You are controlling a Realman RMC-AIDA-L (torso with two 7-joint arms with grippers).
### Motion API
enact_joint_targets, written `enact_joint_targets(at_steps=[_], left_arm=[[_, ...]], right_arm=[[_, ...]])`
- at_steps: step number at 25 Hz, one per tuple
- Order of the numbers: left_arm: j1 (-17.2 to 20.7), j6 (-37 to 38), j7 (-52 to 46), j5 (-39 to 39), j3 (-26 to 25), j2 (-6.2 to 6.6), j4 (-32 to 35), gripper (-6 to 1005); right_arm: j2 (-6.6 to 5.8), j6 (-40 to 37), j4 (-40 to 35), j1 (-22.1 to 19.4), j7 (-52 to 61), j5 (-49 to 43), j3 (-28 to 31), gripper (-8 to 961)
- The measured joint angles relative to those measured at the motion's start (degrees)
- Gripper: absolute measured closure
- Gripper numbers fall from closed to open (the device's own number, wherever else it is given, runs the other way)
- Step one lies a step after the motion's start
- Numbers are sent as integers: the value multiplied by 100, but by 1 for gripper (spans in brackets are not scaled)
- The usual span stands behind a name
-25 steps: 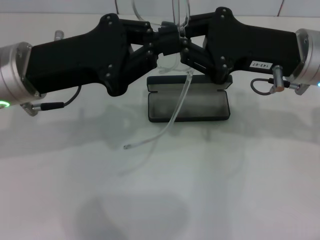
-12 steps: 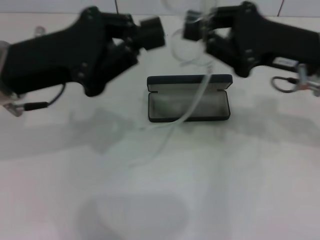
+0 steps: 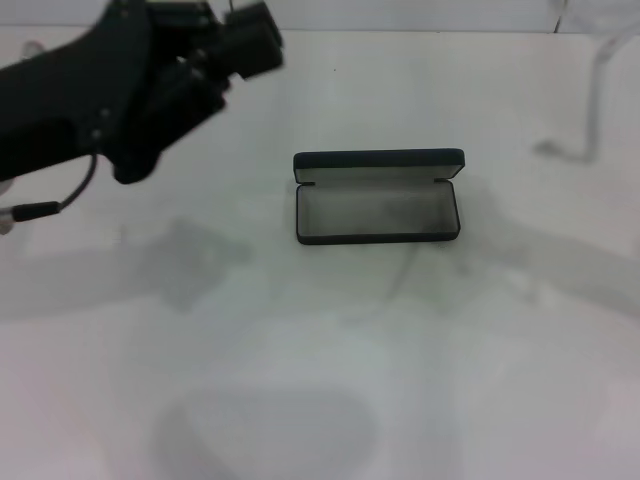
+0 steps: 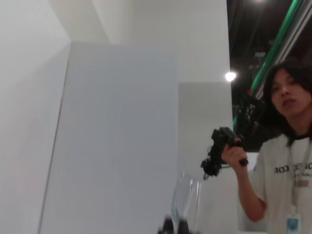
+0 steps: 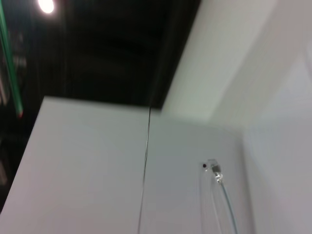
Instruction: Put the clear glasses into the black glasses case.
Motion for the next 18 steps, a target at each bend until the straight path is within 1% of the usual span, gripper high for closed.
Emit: enact_joint_targets(at_steps=[3,7,9,11,15,18], left_arm=[[-119,3,-78,239,211,0,-3,933],[-298,107,-93,304,797,1,22,933],[-398,153,-94,313,1091,-2,33,933],[-466,163,-95,318,1293,-15,32,933],[-567,183,-82,274,1486,-112,4,933],[-609,207,-12,1,1772,-139,2,933]], right_arm=[[16,-214,319,118,-359,408,-31,835],[18,-461,879,455,-747,744,-169,835],[19,-498,1019,575,-916,893,-292,834],[21,-397,1058,683,-1050,1007,-450,834],[21,28,1065,861,-1414,1071,-849,834],[21,339,1069,999,-1686,1078,-1268,834]])
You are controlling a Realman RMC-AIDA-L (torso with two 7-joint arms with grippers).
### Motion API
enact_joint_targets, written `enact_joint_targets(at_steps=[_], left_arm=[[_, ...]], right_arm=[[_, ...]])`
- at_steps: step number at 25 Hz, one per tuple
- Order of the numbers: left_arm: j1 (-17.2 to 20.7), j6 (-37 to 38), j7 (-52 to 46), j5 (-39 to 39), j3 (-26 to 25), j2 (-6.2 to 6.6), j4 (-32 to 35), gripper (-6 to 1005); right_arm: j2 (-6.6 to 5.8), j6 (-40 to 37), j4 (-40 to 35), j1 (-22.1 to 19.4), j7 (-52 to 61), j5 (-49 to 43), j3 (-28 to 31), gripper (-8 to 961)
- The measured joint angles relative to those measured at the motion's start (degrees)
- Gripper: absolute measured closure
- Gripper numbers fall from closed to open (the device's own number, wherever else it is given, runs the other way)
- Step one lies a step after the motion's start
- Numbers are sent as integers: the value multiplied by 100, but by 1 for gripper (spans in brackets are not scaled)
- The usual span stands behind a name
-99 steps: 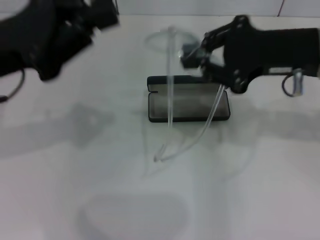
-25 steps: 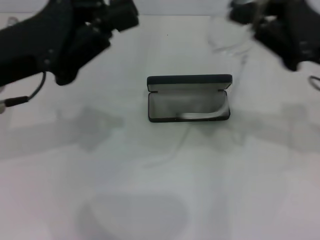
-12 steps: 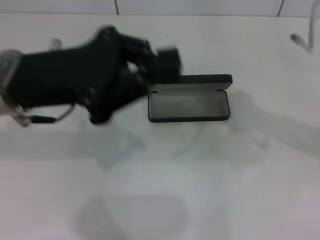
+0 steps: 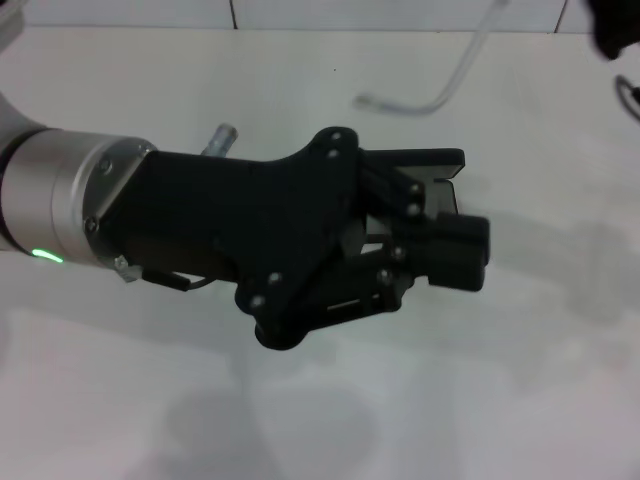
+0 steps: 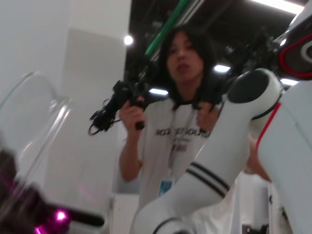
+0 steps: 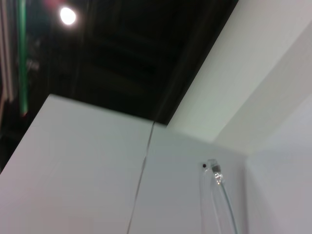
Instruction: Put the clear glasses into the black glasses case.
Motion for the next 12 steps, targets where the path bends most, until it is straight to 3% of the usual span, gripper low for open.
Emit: enact_joint_targets(at_steps=[7,12], left_arm=[[45,-21,173,-523,67,-7,-31,933],[-69,-60,395,-799,9,-9,-500,933]], right_arm=[[-1,384,-26,94,-297,156,-613,835],[0,579,-48,127,-411,231,-834,835]])
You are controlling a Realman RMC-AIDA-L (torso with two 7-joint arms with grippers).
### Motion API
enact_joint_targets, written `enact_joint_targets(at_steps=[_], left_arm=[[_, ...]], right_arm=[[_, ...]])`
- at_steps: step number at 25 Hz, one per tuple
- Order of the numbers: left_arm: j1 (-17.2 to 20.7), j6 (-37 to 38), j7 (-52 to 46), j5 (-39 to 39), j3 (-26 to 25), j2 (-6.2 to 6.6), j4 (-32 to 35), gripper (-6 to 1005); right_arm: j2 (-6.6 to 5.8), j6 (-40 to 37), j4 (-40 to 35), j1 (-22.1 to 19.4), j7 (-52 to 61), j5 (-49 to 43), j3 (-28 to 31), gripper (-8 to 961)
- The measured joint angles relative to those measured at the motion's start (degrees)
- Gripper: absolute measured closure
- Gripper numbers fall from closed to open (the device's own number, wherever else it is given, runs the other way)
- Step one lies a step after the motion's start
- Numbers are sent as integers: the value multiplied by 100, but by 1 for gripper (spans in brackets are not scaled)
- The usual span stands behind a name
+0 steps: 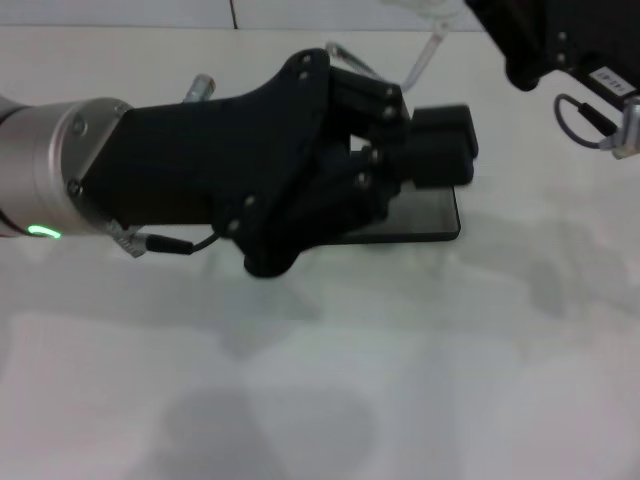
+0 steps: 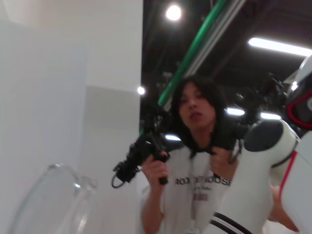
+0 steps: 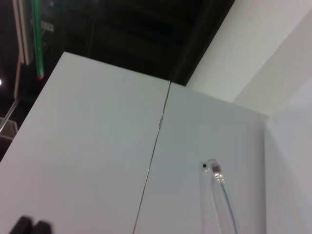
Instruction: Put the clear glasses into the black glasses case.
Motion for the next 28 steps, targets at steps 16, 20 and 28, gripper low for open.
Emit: enact_joint_targets(at_steps=[16,20,28], left_arm=[[76,-871,332,-397,-122,-1,-476,932],[73,-874,335,-423,-188,4,-523,932],[93,-877,324,-430,-296,9,-526,932]], right_arm=[[0,523,-112,108,-261,68,-612,834],[0,602,-112,102,-293,68,-627,834],[0,738,-112,89,-312,64,-688,834]])
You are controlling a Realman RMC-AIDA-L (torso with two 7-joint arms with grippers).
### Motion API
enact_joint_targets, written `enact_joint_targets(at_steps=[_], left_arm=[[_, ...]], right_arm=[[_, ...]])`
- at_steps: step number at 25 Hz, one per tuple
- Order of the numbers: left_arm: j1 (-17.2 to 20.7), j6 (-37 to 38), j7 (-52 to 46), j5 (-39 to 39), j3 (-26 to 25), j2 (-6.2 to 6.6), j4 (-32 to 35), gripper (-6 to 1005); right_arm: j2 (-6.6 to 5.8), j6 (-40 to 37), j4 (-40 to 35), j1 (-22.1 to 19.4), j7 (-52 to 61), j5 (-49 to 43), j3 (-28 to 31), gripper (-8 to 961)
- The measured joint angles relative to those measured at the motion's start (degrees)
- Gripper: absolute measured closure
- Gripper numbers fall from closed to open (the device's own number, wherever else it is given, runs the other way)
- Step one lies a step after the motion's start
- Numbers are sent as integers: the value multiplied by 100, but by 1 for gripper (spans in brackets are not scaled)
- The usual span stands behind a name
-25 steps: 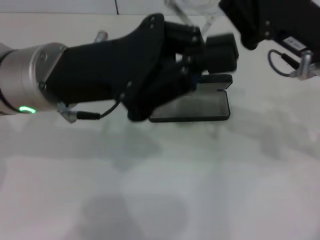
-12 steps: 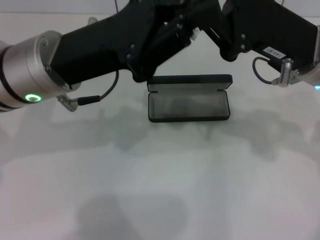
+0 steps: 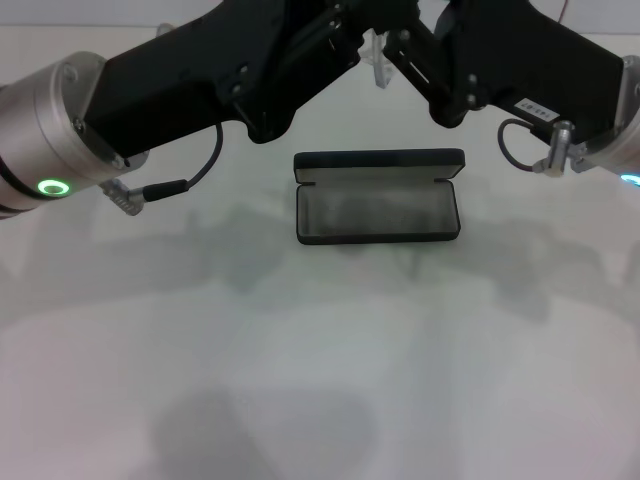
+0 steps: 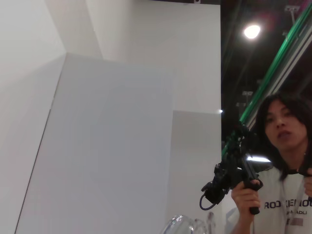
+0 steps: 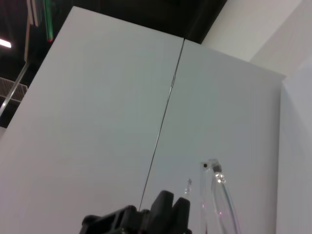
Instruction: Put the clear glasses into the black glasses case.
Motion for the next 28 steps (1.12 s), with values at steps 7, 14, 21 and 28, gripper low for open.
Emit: enact_joint_targets(at_steps=[7,14,21,28], left_arm=[[-44,5,-43,64,40,1,0,932],[-52,4,-16,74,15,1,-7,932],[-23,0,-6,37,-7,4,-9,933],[-9,93,-42,65,-3,33,-9,933]], right_arm=[[-1,214,-36,49,-4,-19,-90,835],[0,544,-284,36,-84,-53,-334,836],[0,562,-294,1,-143,-21,-384,836],[0,511,-301,-145,-155,238,-365,836]])
